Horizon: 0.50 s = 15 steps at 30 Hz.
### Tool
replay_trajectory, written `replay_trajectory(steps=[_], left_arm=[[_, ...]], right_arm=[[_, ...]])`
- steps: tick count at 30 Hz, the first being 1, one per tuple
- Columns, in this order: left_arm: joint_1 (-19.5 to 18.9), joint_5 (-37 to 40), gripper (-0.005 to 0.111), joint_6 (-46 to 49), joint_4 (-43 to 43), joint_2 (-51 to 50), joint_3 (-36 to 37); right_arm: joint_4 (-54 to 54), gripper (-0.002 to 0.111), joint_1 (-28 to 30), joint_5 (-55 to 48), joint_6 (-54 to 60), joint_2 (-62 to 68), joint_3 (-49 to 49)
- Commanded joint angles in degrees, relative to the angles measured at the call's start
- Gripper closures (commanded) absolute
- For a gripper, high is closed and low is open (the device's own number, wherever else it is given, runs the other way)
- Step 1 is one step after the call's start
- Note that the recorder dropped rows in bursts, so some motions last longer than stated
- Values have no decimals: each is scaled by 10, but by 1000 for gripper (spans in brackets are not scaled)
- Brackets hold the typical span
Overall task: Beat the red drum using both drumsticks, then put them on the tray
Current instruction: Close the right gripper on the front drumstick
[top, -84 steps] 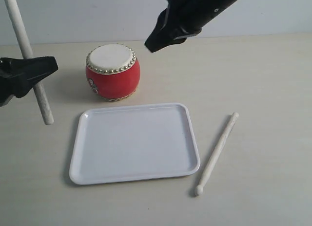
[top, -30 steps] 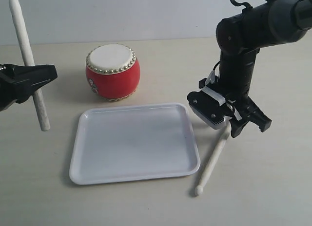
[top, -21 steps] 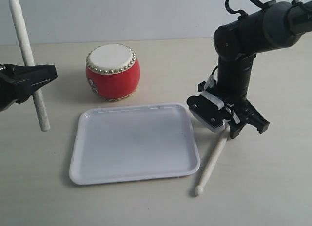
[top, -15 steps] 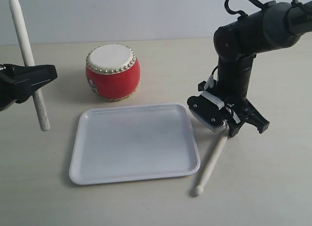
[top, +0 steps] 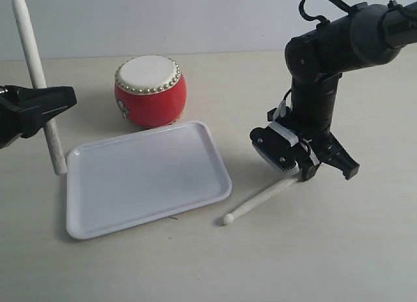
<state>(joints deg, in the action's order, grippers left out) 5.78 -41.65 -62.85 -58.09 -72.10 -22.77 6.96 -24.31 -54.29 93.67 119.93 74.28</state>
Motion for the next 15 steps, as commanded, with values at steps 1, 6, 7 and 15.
replay_trajectory(steps=[1,6,7,15], left_arm=[[-1,-6,107,1,2,3,-5],[-1,-6,107,2,2,3,-5],[-1,-6,107,2,2,3,-5],[-1,-5,107,3,1,3,-5]], right_arm=[[-5,108,0,0,-38,6,-1],[-4,108,0,-22,-38,-17,-1],[-1,108,0,-35,-38,-23,-1],[10,108,0,-128,-40,-83,-1]])
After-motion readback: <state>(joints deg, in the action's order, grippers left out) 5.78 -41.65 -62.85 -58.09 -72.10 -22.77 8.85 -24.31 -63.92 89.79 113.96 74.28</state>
